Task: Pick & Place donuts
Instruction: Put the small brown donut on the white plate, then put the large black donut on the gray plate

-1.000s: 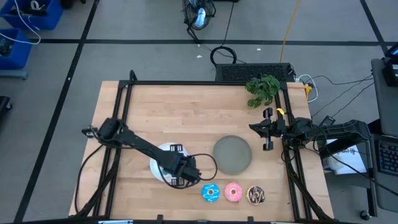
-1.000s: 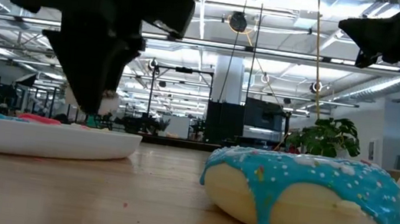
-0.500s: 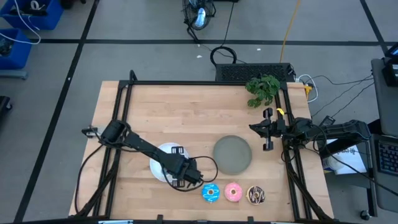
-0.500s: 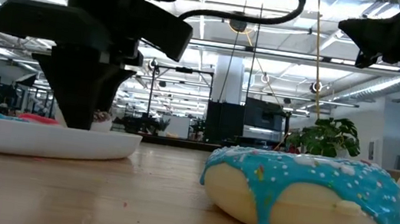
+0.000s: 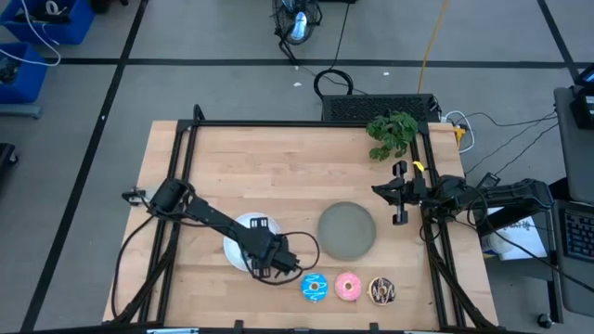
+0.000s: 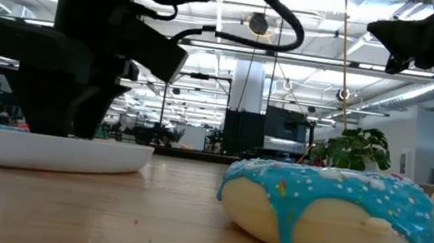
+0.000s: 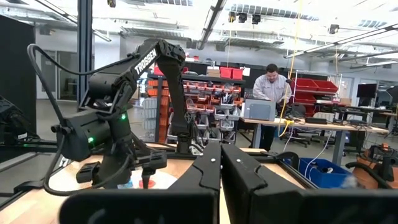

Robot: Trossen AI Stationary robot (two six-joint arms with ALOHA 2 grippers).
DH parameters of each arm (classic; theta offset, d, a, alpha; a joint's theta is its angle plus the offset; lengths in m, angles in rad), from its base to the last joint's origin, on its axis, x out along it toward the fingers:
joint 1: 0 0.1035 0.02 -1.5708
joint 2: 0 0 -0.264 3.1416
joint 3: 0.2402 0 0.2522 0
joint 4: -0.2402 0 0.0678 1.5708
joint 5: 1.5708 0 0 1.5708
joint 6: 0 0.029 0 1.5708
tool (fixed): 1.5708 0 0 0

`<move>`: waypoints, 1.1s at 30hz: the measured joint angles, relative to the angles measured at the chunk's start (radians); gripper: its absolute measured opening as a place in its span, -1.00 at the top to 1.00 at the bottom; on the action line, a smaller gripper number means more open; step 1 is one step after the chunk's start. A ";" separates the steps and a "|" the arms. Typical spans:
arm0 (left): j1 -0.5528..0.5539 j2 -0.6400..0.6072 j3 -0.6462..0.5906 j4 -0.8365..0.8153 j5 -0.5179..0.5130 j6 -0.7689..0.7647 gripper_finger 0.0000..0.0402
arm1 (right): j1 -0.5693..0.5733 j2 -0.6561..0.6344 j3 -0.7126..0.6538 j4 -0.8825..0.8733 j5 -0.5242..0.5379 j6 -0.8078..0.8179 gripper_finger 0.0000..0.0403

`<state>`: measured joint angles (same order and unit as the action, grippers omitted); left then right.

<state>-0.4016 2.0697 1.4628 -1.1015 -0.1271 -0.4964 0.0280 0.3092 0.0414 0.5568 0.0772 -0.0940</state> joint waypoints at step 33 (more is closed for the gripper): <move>0.156 -1.090 -0.546 0.773 -0.054 0.461 0.98 | 0.000 0.000 0.000 -0.012 0.000 0.002 1.00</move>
<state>-0.2454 0.9801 0.9168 -0.3281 -0.1809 -0.0356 0.0280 0.3088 0.0412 0.5451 0.0769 -0.0924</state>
